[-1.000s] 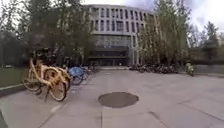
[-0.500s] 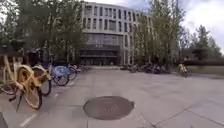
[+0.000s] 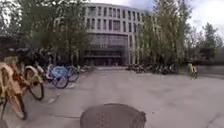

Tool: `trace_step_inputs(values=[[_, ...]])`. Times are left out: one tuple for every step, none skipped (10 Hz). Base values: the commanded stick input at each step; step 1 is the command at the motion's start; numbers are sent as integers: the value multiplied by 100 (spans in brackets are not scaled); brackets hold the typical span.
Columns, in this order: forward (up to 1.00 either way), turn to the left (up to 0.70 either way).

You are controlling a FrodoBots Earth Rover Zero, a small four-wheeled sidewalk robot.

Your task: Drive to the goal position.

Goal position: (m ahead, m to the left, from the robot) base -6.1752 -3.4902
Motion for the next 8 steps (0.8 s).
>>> trace_step_inputs(values=[[70, 0], [70, 0], [70, 0], [70, 0], [70, 0], [70, 0], [70, 24], [70, 35]])
